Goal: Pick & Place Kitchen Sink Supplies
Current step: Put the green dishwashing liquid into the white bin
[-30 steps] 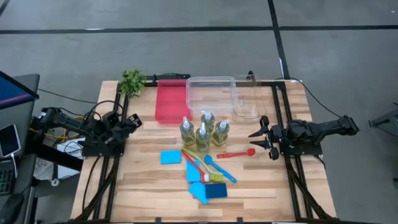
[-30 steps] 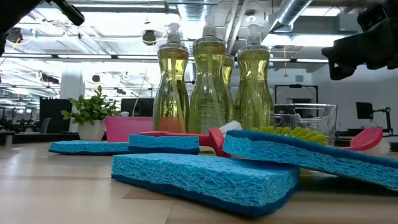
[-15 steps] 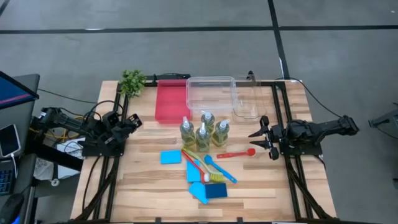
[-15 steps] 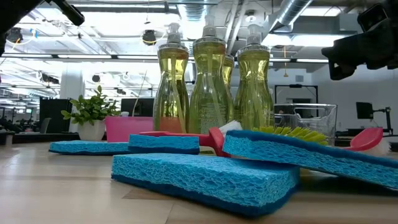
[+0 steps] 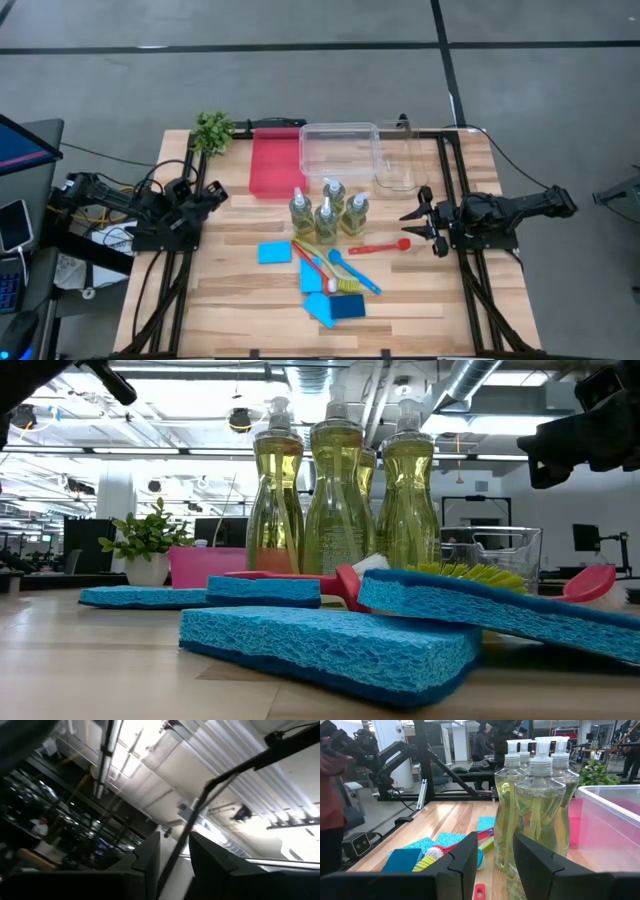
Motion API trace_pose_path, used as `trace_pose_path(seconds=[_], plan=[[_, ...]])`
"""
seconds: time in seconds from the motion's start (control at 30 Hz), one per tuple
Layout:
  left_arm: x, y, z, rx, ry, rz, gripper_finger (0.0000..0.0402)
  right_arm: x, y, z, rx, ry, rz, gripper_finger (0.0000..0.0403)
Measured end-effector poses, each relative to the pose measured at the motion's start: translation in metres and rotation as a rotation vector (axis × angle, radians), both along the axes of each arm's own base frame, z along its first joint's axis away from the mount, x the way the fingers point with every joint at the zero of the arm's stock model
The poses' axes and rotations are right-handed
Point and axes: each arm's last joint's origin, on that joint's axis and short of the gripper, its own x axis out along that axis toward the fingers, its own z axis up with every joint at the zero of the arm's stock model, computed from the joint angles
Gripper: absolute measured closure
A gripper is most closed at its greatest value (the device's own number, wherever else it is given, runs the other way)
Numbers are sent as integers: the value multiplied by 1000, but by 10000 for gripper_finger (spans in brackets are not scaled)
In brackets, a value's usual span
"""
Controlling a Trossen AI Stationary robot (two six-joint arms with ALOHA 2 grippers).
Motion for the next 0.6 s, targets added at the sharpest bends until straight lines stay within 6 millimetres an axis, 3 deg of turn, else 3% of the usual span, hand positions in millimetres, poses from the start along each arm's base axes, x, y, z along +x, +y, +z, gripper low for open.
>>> trace_pose_path(seconds=[0.2,0.4,0.6], plan=[[0,0,0,7,6,32,298,0,-1,0,-10,-3,-15,284],[5,2,-3,-45,59,110,298,0,-9,3,-77,-31,-219,284],[11,4,-1,-152,112,200,298,0,-12,3,-206,-26,-284,284]])
